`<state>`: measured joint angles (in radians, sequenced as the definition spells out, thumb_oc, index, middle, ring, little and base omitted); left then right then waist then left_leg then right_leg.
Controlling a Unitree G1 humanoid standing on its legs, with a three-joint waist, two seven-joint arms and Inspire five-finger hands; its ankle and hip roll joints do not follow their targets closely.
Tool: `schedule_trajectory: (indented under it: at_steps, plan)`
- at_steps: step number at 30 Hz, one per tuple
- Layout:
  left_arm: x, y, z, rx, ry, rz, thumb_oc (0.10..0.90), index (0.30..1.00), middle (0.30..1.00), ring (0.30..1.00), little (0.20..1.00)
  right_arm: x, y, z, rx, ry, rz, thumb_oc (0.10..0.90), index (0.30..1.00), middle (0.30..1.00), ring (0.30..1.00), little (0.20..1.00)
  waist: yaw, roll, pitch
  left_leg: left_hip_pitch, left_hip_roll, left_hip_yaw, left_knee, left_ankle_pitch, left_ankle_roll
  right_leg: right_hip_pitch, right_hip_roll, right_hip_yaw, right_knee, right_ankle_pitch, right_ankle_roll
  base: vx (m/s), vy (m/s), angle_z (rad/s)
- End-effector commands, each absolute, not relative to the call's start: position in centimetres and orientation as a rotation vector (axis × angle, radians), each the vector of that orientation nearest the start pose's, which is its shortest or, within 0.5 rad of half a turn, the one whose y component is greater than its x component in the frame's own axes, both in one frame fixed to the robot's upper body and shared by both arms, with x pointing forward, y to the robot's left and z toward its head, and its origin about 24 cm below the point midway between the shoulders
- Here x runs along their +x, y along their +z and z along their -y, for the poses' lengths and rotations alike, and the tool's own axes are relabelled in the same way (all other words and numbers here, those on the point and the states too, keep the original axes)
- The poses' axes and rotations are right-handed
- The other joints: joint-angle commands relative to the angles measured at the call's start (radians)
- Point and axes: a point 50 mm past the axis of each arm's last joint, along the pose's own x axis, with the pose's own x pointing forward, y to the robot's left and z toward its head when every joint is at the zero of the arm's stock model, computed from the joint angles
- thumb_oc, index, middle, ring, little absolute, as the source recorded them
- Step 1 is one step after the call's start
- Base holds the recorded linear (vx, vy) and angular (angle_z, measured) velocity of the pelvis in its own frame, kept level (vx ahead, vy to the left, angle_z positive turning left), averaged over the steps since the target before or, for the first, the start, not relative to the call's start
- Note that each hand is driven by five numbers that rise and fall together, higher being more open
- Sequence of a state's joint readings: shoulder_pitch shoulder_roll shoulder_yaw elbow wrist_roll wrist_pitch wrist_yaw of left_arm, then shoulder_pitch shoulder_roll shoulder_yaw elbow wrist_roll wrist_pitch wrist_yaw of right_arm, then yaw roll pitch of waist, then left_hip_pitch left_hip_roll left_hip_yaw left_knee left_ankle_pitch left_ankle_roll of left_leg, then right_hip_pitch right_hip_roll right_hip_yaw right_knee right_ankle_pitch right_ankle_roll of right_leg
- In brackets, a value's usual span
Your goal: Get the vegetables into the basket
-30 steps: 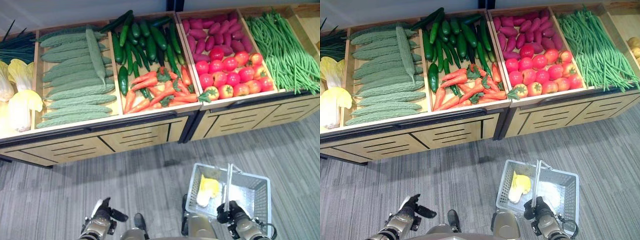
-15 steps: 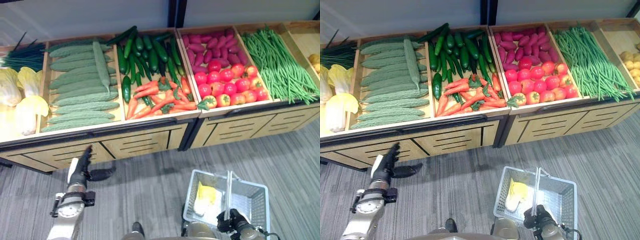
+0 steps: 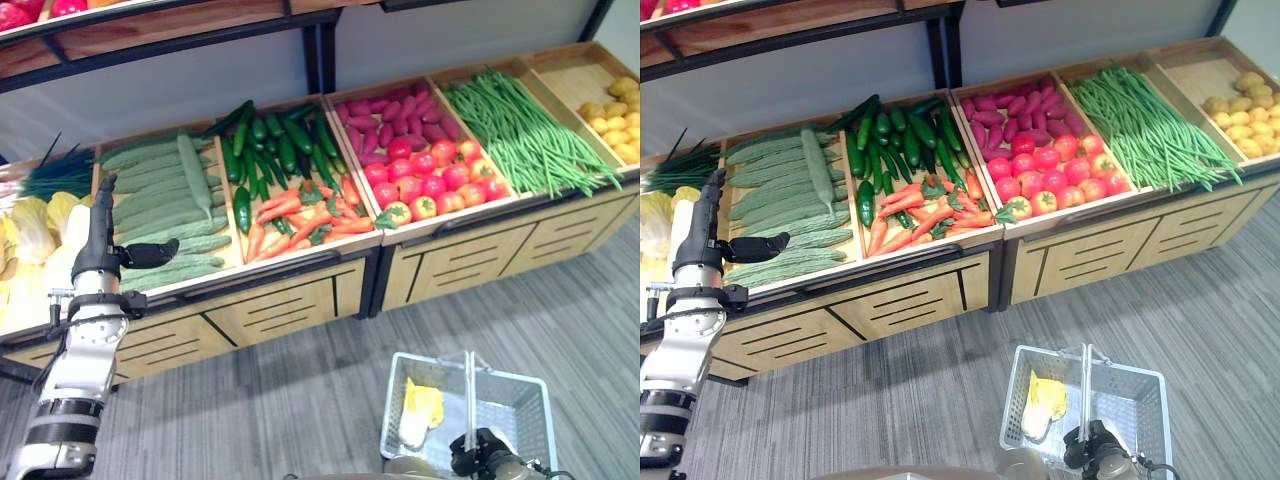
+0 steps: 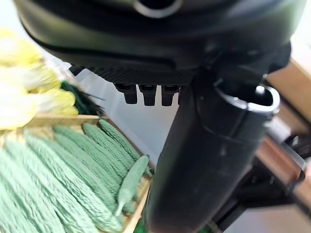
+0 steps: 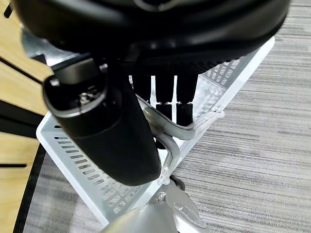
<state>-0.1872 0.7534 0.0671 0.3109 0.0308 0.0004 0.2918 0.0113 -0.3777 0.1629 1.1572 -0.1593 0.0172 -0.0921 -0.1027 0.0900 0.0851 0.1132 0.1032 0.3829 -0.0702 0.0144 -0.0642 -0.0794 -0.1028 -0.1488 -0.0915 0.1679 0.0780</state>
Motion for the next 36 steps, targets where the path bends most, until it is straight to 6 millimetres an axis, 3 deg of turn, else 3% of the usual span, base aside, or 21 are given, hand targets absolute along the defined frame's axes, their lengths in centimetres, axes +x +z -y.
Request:
schedule_trajectory:
  at_steps: [1,7,14,20,29,36]
  plan:
    - [28.5,18.4,-35.3,0.889,0.631,0.248,0.9,1.0,1.0,1.0,1.0,10.0,-13.8,29.4,-0.7,-0.062,-1.18,0.4,0.3,0.3,0.3,0.3,-0.02,-0.051,-0.003,-0.058,0.034,-0.033,-0.017,0.06,-0.06,0.034,-0.034,0.039,0.039,-0.047,0.074,0.01,-0.016,-0.23]
    - [29.6,18.4,-36.8,0.955,0.695,0.156,0.9,1.0,1.0,1.0,1.0,9.5,-13.3,30.8,-0.76,-0.083,-1.199,0.4,0.3,0.3,0.3,0.3,-0.061,-0.002,-0.001,-0.096,0.035,-0.013,-0.017,0.074,-0.07,-0.016,-0.027,0.058,0.033,-0.034,0.074,0.01,-0.005,-0.15]
    - [31.0,18.5,-38.1,0.989,0.716,0.049,0.9,1.0,1.0,1.0,1.0,10.0,-12.9,31.4,-0.811,-0.081,-1.185,0.4,0.3,0.3,0.3,0.3,-0.091,0.031,0.011,-0.146,0.047,0.009,-0.017,0.092,-0.086,-0.073,-0.015,0.071,0.025,-0.02,0.074,0.01,-0.029,-0.09]
    - [32.0,18.2,-37.6,0.997,0.689,0.016,0.9,1.0,1.0,1.0,1.0,10.6,-12.8,31.3,-0.81,-0.08,-1.161,0.4,0.3,0.3,0.3,0.3,-0.105,0.039,0.02,-0.174,0.054,0.019,-0.017,0.104,-0.092,-0.108,-0.008,0.076,0.026,-0.014,0.073,0.0,-0.018,-0.1]
    - [34.5,19.3,-34.1,1.026,0.606,0.09,0.9,1.0,1.0,1.0,1.0,11.8,-12.6,30.8,-0.818,-0.074,-1.119,0.4,0.3,0.3,0.3,0.3,-0.127,0.058,0.051,-0.224,0.055,0.035,-0.017,0.117,-0.098,-0.174,-0.004,0.098,0.026,0.004,0.071,-0.01,-0.004,-0.1]
    - [34.9,20.0,-34.5,1.016,0.643,0.08,0.9,1.0,1.0,1.0,1.0,12.1,-12.5,30.7,-0.828,-0.07,-1.11,0.4,0.3,0.3,0.3,0.3,-0.142,0.072,0.066,-0.25,0.052,0.045,-0.017,0.12,-0.1,-0.209,-0.003,0.114,0.026,0.014,0.07,0.0,-0.003,-0.06]
